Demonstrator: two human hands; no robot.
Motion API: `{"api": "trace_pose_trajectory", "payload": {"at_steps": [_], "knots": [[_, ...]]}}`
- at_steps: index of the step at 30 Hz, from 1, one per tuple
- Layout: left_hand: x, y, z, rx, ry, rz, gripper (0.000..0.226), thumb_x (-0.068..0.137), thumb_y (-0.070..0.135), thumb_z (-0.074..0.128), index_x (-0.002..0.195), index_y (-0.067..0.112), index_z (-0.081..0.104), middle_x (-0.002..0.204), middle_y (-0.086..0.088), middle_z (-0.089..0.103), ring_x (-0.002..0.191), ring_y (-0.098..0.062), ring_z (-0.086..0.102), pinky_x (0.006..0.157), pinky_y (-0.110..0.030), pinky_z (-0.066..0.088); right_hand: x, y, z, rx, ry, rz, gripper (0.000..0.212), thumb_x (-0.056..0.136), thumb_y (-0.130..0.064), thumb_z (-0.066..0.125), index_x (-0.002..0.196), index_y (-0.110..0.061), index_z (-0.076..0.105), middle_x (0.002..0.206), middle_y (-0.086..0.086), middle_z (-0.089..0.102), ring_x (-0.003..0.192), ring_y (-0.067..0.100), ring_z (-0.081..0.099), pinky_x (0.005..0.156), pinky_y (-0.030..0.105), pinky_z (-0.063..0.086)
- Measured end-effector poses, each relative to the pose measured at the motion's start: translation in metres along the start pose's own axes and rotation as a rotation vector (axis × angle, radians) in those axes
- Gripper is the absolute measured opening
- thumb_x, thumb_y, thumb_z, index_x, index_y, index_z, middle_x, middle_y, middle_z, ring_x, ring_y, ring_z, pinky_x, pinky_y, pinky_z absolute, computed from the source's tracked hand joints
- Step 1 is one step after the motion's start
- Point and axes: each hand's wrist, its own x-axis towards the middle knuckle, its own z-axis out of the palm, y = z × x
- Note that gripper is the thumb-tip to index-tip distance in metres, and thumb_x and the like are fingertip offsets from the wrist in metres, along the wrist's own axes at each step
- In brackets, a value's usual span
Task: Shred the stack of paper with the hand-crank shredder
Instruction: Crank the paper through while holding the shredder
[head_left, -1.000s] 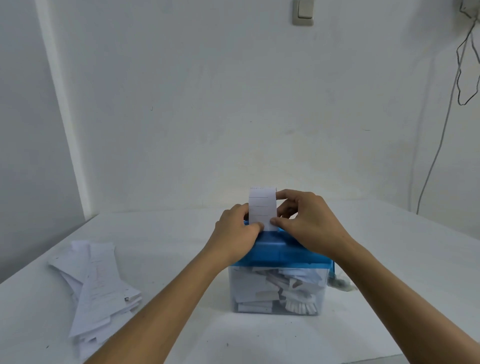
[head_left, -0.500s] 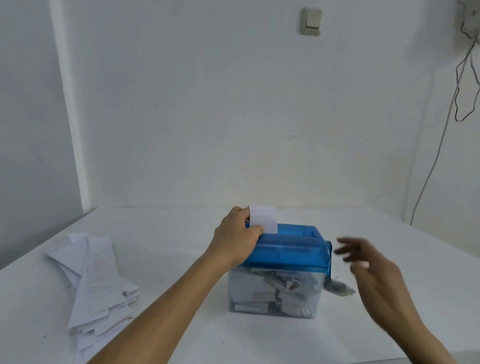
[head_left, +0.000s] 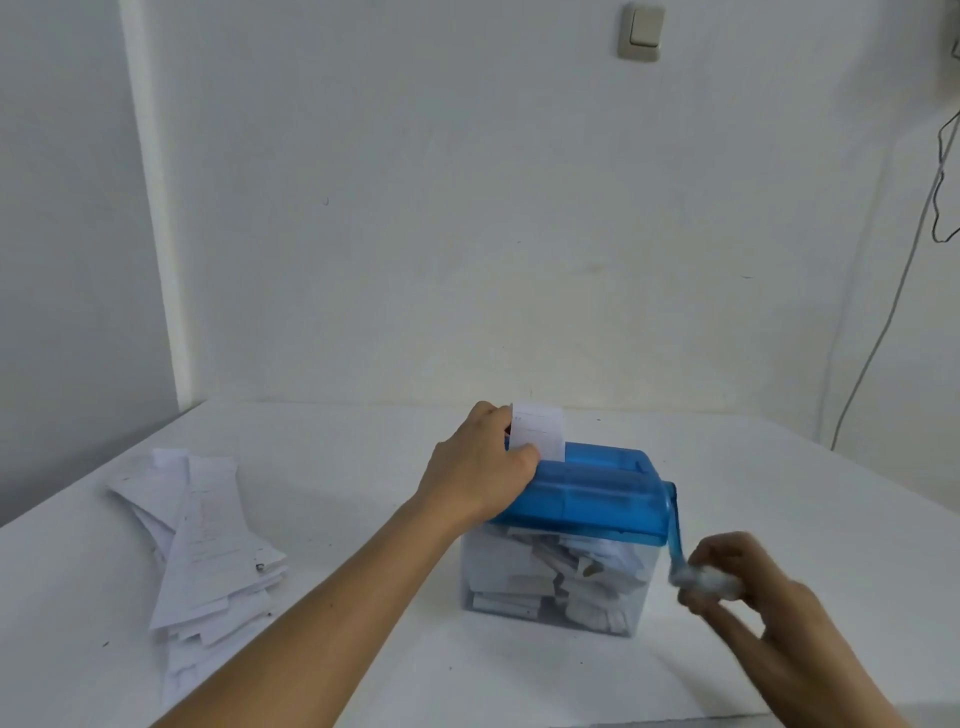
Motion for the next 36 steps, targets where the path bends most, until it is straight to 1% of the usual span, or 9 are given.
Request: {"api": "trace_pose_trajectory", "payload": {"at_steps": [4, 9, 11, 16, 20, 23, 27, 33, 36], "knots": [[-0.003, 0.002, -0.002, 0.059, 0.019, 0.002, 0.021, 0.098, 0.03, 0.049, 0.081, 0.027, 0.037, 0.097, 0.008, 0.045, 0.079, -0.014, 0.05, 0.079, -0.036, 0.04, 0.017, -0.019, -0.019, 0.194, 0.094, -0.046, 0.013, 0.088, -0.027, 0.061, 0.098, -0.035, 0.056, 0.082, -0.001, 0.073, 0.075, 0.013, 0.069, 0.069, 0.015, 0.051], [-0.001, 0.0, -0.001, 0.015, -0.015, -0.009, 0.022, 0.098, 0.032, 0.053, 0.113, 0.016, 0.056, 0.113, 0.004, 0.061, 0.1, -0.021, 0.059, 0.093, -0.045, 0.052, 0.064, -0.026, -0.024, 0.273, 0.193, -0.002, 0.021, 0.09, -0.042, 0.052, 0.098, -0.024, 0.057, 0.093, -0.008, 0.069, 0.083, 0.015, 0.069, 0.071, 0.025, 0.058], [-0.002, -0.001, -0.001, -0.032, -0.023, -0.009, 0.023, 0.097, 0.031, 0.055, 0.115, 0.018, 0.059, 0.113, 0.005, 0.065, 0.103, -0.022, 0.061, 0.095, -0.047, 0.053, 0.082, -0.024, -0.021, 0.341, 0.25, 0.032, 0.019, 0.092, -0.038, 0.057, 0.1, -0.02, 0.055, 0.096, -0.003, 0.067, 0.087, 0.018, 0.069, 0.069, 0.031, 0.06], [-0.002, -0.003, 0.0, -0.126, -0.017, -0.015, 0.016, 0.095, 0.031, 0.059, 0.11, 0.026, 0.062, 0.111, 0.012, 0.065, 0.105, -0.018, 0.061, 0.098, -0.046, 0.052, 0.114, -0.014, -0.004, 0.307, 0.381, 0.102, 0.012, 0.097, -0.017, 0.064, 0.097, -0.019, 0.053, 0.1, 0.0, 0.064, 0.082, 0.02, 0.066, 0.058, 0.024, 0.057], [-0.005, -0.002, -0.001, -0.198, -0.007, -0.025, 0.049, 0.072, 0.071, 0.059, 0.105, 0.034, 0.064, 0.106, 0.018, 0.067, 0.103, -0.013, 0.063, 0.098, -0.045, 0.052, 0.12, 0.007, 0.016, 0.334, 0.374, 0.233, 0.012, 0.098, -0.021, 0.064, 0.092, -0.011, 0.059, 0.087, 0.003, 0.067, 0.072, 0.021, 0.066, 0.053, 0.019, 0.052], [-0.008, 0.0, -0.002, -0.208, -0.009, -0.022, 0.076, 0.051, 0.089, 0.061, 0.107, 0.038, 0.061, 0.105, 0.021, 0.066, 0.102, -0.011, 0.063, 0.095, -0.042, 0.053, 0.111, 0.016, 0.029, 0.258, 0.33, 0.314, 0.018, 0.098, -0.023, 0.064, 0.089, -0.008, 0.064, 0.082, 0.001, 0.067, 0.07, 0.014, 0.062, 0.05, 0.011, 0.046], [-0.008, 0.003, -0.002, -0.112, -0.004, -0.029, 0.091, 0.04, 0.097, 0.061, 0.101, 0.03, 0.057, 0.1, 0.015, 0.064, 0.094, -0.012, 0.061, 0.088, -0.044, 0.055, 0.082, 0.028, 0.044, 0.23, 0.212, 0.419, 0.022, 0.101, -0.015, 0.056, 0.082, -0.007, 0.062, 0.07, 0.007, 0.067, 0.058, 0.018, 0.062, 0.052, 0.024, 0.049], [-0.007, 0.004, -0.001, -0.066, 0.001, -0.05, 0.096, 0.036, 0.101, 0.059, 0.101, 0.03, 0.055, 0.1, 0.014, 0.062, 0.095, -0.014, 0.059, 0.088, -0.044, 0.055, 0.034, 0.02, 0.03, 0.334, 0.032, 0.397, 0.039, 0.104, -0.033, 0.049, 0.084, -0.004, 0.068, 0.069, 0.01, 0.071, 0.061, 0.024, 0.068, 0.065, 0.038, 0.06], [-0.007, 0.005, -0.001, -0.052, -0.001, -0.042, 0.092, 0.038, 0.1, 0.06, 0.096, 0.03, 0.055, 0.096, 0.013, 0.063, 0.09, -0.014, 0.06, 0.087, -0.045, 0.055, 0.017, 0.004, 0.006, 0.451, -0.082, 0.315, 0.033, 0.092, -0.031, 0.068, 0.079, -0.002, 0.065, 0.068, 0.013, 0.067, 0.065, 0.026, 0.066, 0.069, 0.041, 0.056]]}}
